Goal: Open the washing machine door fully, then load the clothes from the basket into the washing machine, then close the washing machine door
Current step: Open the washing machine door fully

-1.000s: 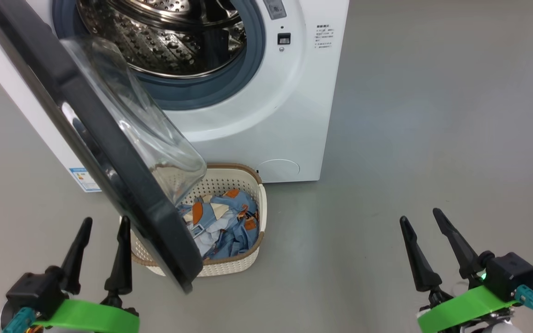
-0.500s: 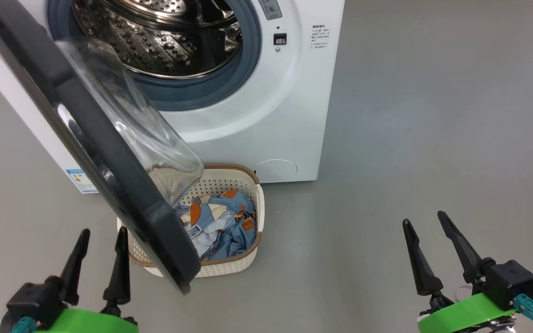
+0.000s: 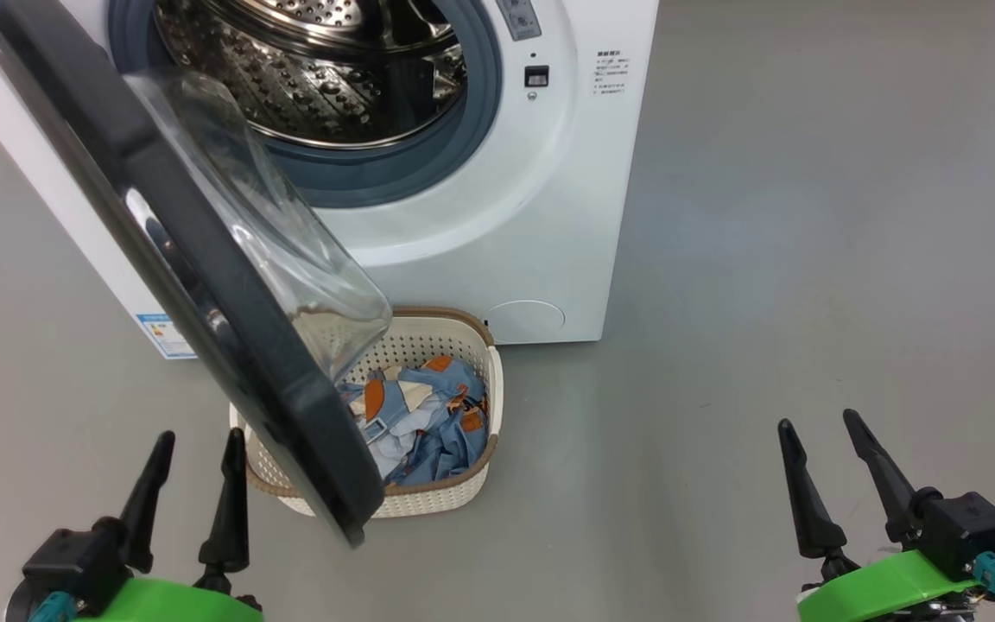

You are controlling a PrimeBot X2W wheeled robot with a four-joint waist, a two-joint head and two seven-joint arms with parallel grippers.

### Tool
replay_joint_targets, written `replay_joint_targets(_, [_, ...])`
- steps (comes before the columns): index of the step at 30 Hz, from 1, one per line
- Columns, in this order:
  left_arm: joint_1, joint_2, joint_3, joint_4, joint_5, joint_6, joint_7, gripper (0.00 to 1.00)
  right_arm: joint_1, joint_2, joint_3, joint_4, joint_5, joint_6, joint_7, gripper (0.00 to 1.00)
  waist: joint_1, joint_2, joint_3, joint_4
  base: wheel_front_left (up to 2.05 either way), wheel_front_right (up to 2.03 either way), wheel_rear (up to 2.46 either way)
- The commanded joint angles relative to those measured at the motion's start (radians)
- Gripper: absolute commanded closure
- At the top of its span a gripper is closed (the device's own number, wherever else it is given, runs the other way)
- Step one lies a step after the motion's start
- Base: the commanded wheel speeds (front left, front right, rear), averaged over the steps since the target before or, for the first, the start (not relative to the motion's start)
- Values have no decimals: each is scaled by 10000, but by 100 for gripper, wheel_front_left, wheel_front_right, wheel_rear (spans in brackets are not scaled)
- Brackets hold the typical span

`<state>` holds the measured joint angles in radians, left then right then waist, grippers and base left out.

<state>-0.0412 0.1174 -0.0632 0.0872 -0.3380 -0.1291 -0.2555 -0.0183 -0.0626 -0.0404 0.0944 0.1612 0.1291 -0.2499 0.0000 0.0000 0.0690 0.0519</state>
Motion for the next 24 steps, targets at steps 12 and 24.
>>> replay_joint_targets(12, [-258,232,83,-157,-21,-16,-63,0,-498,18,-18,388,-66,16,-118,0,0,0,-56,215,0,0,0])
replay_joint_targets(24, [-136,268,118,-129,79,-16,-63,0,-411,48,-4,519,-106,16,-118,0,0,0,-260,211,0,0,0])
